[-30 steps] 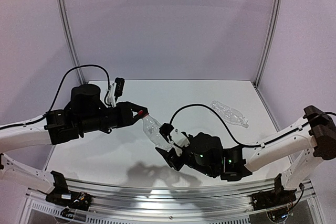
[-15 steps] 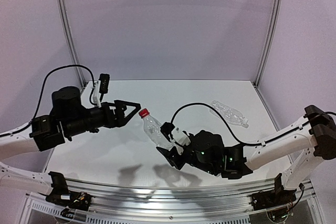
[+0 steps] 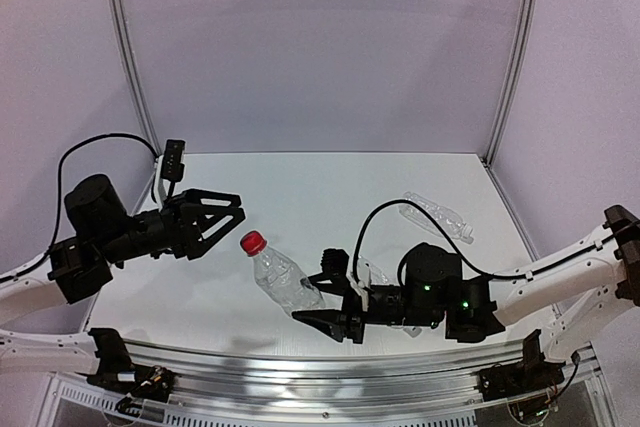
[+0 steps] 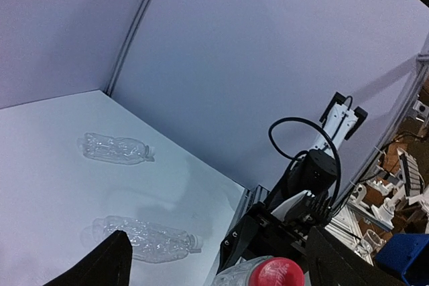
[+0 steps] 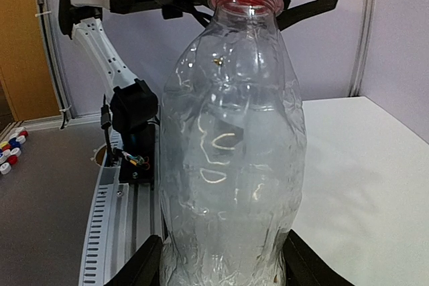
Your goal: Unscrew the bottle caps
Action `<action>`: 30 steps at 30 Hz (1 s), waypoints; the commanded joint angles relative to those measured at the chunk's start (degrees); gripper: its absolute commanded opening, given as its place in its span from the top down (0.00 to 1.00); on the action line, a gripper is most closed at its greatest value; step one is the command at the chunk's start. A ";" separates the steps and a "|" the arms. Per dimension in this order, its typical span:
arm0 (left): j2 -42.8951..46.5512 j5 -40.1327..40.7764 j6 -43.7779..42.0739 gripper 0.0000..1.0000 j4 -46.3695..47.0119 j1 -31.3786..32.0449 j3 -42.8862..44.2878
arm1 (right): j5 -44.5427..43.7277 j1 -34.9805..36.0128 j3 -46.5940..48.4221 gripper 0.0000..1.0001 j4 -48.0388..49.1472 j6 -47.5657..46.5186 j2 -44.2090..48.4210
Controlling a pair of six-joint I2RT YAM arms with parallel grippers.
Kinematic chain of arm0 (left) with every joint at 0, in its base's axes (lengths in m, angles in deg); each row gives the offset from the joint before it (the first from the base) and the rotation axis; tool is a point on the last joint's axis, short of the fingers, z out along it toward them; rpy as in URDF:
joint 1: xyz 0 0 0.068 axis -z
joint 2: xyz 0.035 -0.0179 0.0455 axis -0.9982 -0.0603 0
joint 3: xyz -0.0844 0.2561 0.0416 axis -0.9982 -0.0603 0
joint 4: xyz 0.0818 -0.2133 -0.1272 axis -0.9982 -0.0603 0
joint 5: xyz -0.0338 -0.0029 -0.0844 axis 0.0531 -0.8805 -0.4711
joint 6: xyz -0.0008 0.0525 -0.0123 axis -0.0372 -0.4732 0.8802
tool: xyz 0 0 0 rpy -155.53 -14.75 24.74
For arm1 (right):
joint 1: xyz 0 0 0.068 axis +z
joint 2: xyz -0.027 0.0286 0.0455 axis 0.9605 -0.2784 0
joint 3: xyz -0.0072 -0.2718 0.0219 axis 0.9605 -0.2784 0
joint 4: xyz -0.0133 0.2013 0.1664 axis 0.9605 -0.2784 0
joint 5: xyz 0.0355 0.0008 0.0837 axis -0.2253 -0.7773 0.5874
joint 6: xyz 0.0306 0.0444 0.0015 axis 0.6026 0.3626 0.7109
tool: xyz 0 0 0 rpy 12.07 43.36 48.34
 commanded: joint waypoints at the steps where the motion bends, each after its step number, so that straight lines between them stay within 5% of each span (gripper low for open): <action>1: -2.00 -7.15 -0.98 0.14 5.16 0.52 -0.44 | 3.89 -0.18 -0.74 1.00 1.27 0.18 0.58; 30: -6.41 -7.31 -5.62 0.49 0.70 4.93 3.74 | -0.65 -1.15 0.49 1.00 -0.36 2.73 0.06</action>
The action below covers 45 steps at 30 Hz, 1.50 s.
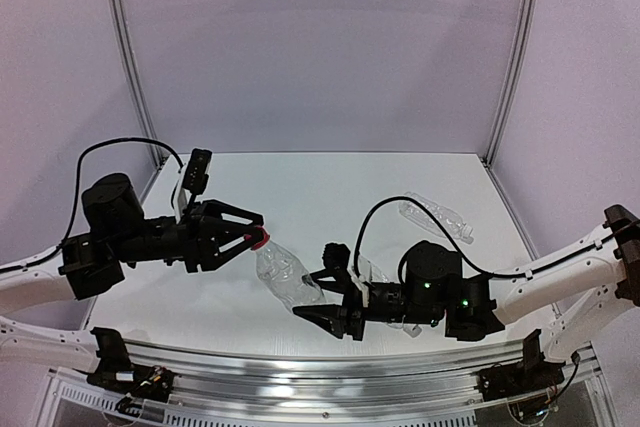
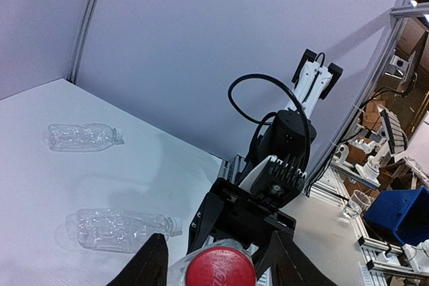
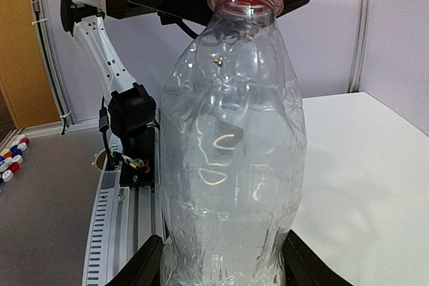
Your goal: Unscrew the bottle caps
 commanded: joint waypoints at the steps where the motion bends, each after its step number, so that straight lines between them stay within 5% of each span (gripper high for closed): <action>1: -0.91 -0.68 -0.61 0.53 -1.23 0.36 2.24 | -1.04 -0.26 0.50 1.00 -0.58 0.78 0.06; 5: -1.49 -0.75 -0.48 0.85 -1.36 0.41 2.59 | -1.18 -0.31 0.49 1.00 -0.71 0.63 0.06; 7: -1.78 -0.15 -0.21 0.92 -1.58 0.46 2.83 | -1.50 -0.30 0.47 1.00 -0.66 0.62 0.04; 12: -3.22 5.15 2.11 0.95 -4.18 1.26 4.73 | -9.23 -0.25 1.06 1.00 -2.78 1.25 0.12; 16: -5.16 24.94 6.04 0.95 -12.90 5.13 8.67 | -30.15 -0.27 3.78 1.00 -8.62 3.10 -1.67; 19: -7.38 36.56 11.83 0.95 -17.79 6.16 9.44 | -37.39 -0.06 5.89 1.00 -11.97 3.57 -3.95; 28: -10.74 41.10 18.23 0.93 -17.50 6.39 8.55 | -42.31 1.05 9.52 1.00 -14.80 3.24 -7.95; 33: -7.88 39.80 17.55 0.68 -14.53 6.57 6.07 | -41.65 1.01 8.86 1.00 -14.67 3.55 -6.85; 36: -5.64 37.09 13.37 0.30 -11.22 6.59 4.81 | -40.44 1.03 7.87 1.00 -14.07 3.67 -5.57; 39: -2.39 35.34 8.88 0.04 -10.73 6.61 4.02 | -39.12 1.01 6.91 1.00 -13.75 3.96 -3.90; 45: 4.08 29.00 -0.33 0.01 -11.83 6.60 3.54 | -25.77 1.04 3.40 1.00 -10.36 1.35 1.57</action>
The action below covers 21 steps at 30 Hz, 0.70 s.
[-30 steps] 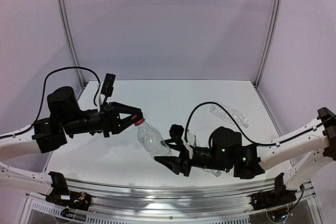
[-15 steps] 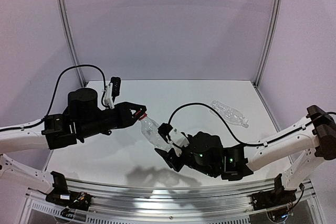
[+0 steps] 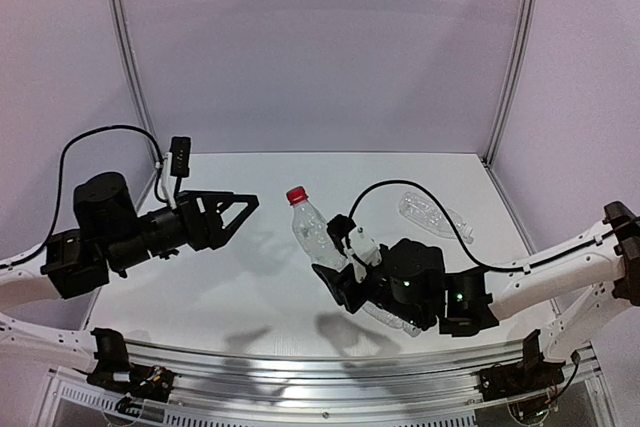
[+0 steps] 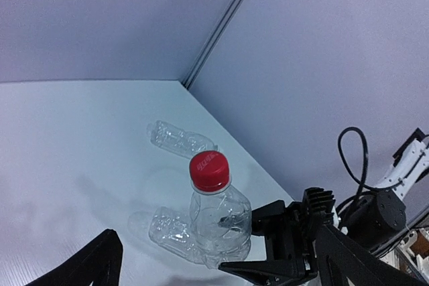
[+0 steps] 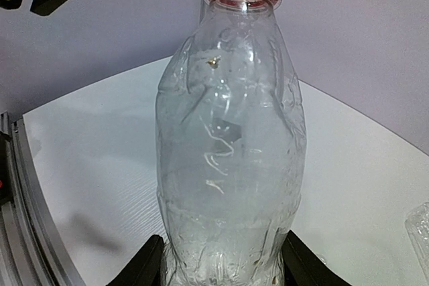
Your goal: Unscrew the bottle caps
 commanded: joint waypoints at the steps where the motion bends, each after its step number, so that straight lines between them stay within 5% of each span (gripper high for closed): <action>1: 4.62 -7.89 -9.25 0.01 0.37 0.21 -1.24 | 14.73 0.14 -3.52 1.00 3.81 -1.59 5.56; 10: 9.34 -21.66 -12.10 0.06 3.74 0.21 -2.78 | 35.99 0.14 -6.17 1.00 6.89 -2.92 10.54; 21: 3.21 -28.87 -8.58 0.27 10.00 0.24 -2.06 | 41.34 0.07 -4.80 1.00 5.98 -2.94 9.14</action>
